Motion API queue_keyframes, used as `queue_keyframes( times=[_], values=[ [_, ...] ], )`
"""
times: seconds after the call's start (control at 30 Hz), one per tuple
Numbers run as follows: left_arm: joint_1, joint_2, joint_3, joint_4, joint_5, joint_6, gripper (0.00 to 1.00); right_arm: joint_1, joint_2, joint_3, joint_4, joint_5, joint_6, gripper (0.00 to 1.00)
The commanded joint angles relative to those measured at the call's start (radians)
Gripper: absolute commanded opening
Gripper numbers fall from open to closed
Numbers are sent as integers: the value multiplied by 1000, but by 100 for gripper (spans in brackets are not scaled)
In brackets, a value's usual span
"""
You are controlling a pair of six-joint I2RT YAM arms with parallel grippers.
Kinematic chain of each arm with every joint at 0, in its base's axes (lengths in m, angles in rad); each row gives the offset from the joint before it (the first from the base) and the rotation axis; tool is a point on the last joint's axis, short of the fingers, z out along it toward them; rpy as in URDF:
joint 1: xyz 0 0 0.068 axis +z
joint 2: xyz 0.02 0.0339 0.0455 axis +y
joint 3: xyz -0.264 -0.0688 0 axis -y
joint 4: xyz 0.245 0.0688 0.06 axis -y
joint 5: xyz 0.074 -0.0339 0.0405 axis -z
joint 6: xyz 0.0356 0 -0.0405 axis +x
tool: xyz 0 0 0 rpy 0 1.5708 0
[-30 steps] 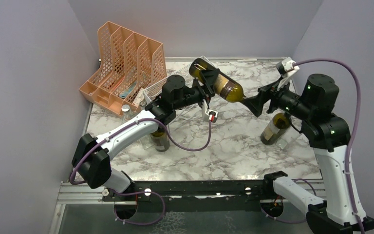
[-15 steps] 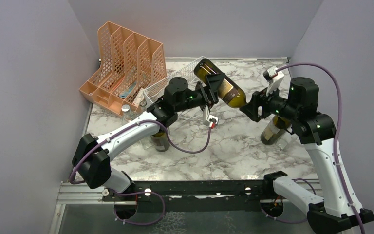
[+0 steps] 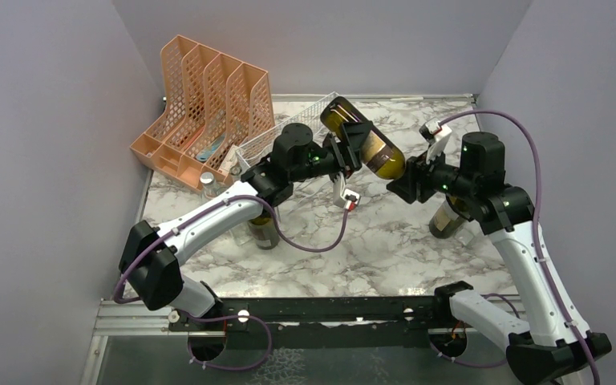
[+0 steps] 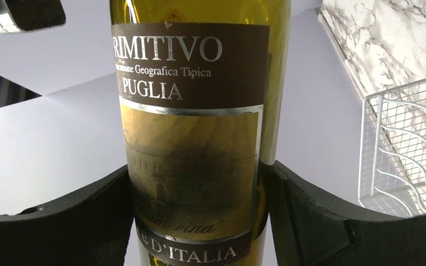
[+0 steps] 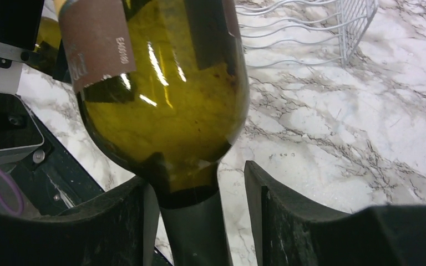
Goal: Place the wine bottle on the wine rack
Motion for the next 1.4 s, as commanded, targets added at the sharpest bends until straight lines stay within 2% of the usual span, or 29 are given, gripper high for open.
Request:
queue_keyframes(
  times=[0.0,0.1,0.17,0.3,0.4,0.43,0.47,0.5,0.53,0.57,0.6,0.77,0.9,1.03,1.13,1.2,1.27,1.37],
  values=[
    [-18,-15,64,86,42,4,0,8,27,-12,70,-53,13,55],
    [-22,-5,75,80,37,3,0,7,55,-9,77,-67,19,50],
    [-24,-1,85,71,30,4,0,7,65,-10,78,-79,19,40],
    [-24,6,97,54,14,-6,0,8,54,-9,91,-57,25,3],
    [-23,2,104,32,14,-41,2,7,31,-4,114,-14,48,1],
    [-23,0,93,40,16,-48,20,7,22,-1,126,8,62,1],
    [-24,-6,74,64,20,-59,52,8,12,1,137,33,77,1],
    [-24,-12,54,97,22,-75,70,8,4,5,147,51,87,1],
    [-23,-15,39,122,24,-84,80,8,-7,11,156,80,102,1],
    [-24,-18,31,125,22,-85,96,8,-13,17,165,107,122,1],
    [-23,-20,29,117,17,-84,99,7,-19,25,171,133,139,1],
    [-26,-41,2,101,1,-124,99,8,-40,54,165,264,210,1],
    [-26,-64,-22,113,-25,-234,99,8,-48,48,151,274,222,1],
    [-28,-104,-41,153,-49,-491,96,8,-55,26,134,200,223,1],
    [-28,-147,-32,187,-87,-820,91,7,-58,5,110,146,227,1],
    [-29,-167,-12,215,-183,-1121,92,8,-69,-27,119,104,227,1],
    [-28,-182,14,204,-310,-1387,96,8,-79,-63,139,58,238,1],
    [-28,-211,38,99,-453,-1626,98,8,-79,-105,143,-8,247,1]
  ],
)
